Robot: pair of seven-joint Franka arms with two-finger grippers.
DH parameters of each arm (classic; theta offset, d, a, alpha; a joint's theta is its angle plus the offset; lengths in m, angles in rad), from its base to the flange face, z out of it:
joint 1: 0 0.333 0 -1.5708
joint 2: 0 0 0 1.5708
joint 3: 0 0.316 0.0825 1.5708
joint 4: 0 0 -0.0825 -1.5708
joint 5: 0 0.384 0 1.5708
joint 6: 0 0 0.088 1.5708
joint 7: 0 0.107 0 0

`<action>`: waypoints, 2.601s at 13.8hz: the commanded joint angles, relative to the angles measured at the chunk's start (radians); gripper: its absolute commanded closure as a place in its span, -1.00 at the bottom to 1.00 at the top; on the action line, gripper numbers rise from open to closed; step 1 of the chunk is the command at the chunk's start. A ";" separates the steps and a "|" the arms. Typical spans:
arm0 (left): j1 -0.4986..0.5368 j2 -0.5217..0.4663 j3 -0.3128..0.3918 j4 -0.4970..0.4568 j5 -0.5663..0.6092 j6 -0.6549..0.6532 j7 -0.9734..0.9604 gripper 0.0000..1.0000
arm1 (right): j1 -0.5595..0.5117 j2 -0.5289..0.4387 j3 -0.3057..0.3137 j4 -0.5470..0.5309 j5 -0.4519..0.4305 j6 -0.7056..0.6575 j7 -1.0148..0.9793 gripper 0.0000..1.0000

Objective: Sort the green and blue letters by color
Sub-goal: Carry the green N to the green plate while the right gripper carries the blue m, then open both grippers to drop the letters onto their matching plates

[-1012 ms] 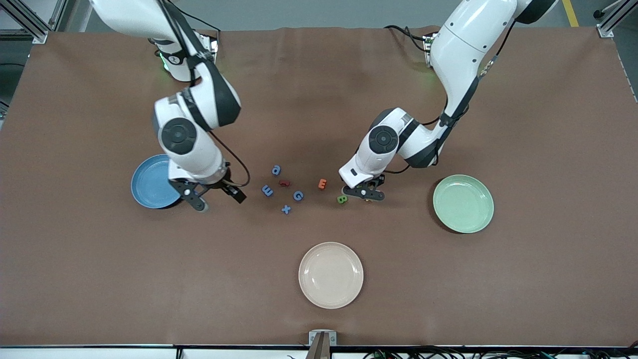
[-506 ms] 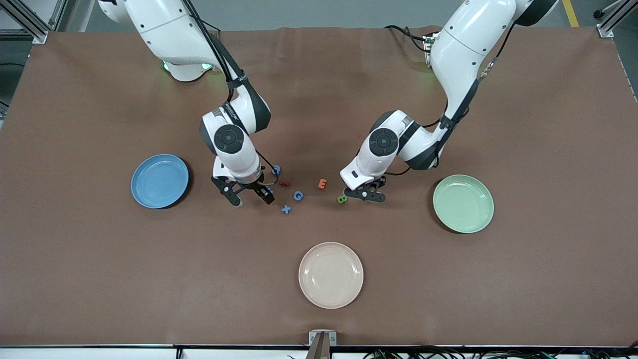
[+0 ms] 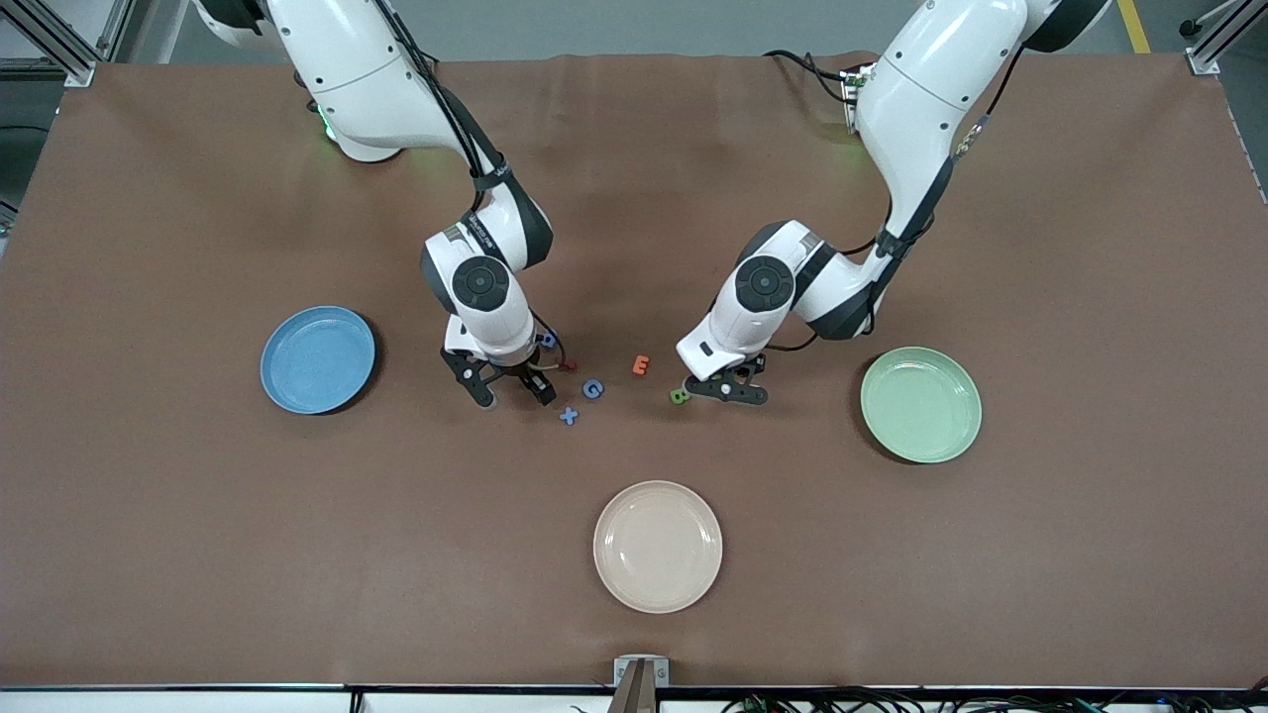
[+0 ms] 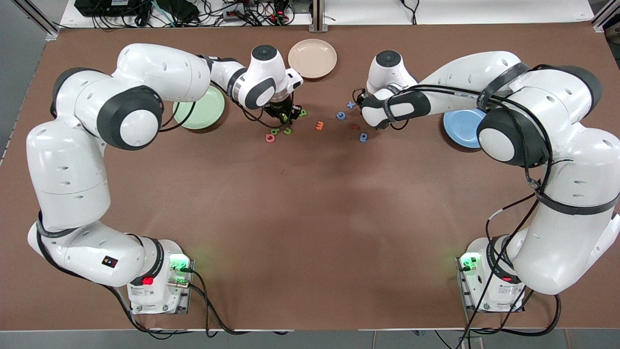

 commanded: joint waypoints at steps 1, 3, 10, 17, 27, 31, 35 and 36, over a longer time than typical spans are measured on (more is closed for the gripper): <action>0.003 -0.047 0.001 0.020 0.022 -0.075 -0.044 1.00 | 0.027 0.016 -0.006 0.008 -0.008 -0.008 0.035 -0.55; 0.011 -0.109 0.001 0.037 0.022 -0.147 -0.064 1.00 | 0.025 0.016 -0.006 0.008 -0.008 -0.011 0.032 -0.30; 0.276 -0.290 0.001 0.014 0.030 -0.430 0.041 1.00 | 0.016 0.005 -0.008 0.021 -0.021 -0.052 -0.012 0.88; 0.483 -0.308 -0.002 -0.164 0.030 -0.409 0.164 0.98 | -0.126 -0.209 -0.012 0.044 -0.018 -0.462 -0.341 0.98; 0.540 -0.222 -0.010 -0.172 0.115 -0.292 0.152 -1.00 | -0.429 -0.573 -0.012 -0.479 -0.020 -0.263 -0.908 0.96; 0.531 -0.265 -0.108 -0.146 0.100 -0.303 0.091 -1.00 | -0.518 -0.561 -0.011 -0.588 -0.020 -0.073 -1.034 0.95; 0.508 -0.270 -0.255 -0.149 0.115 -0.304 -0.234 -0.98 | -0.519 -0.526 -0.011 -0.601 -0.018 -0.009 -1.038 0.95; 0.464 -0.265 -0.260 -0.152 0.115 -0.298 -0.276 -0.94 | -0.519 -0.515 -0.011 -0.599 -0.018 -0.008 -1.038 0.81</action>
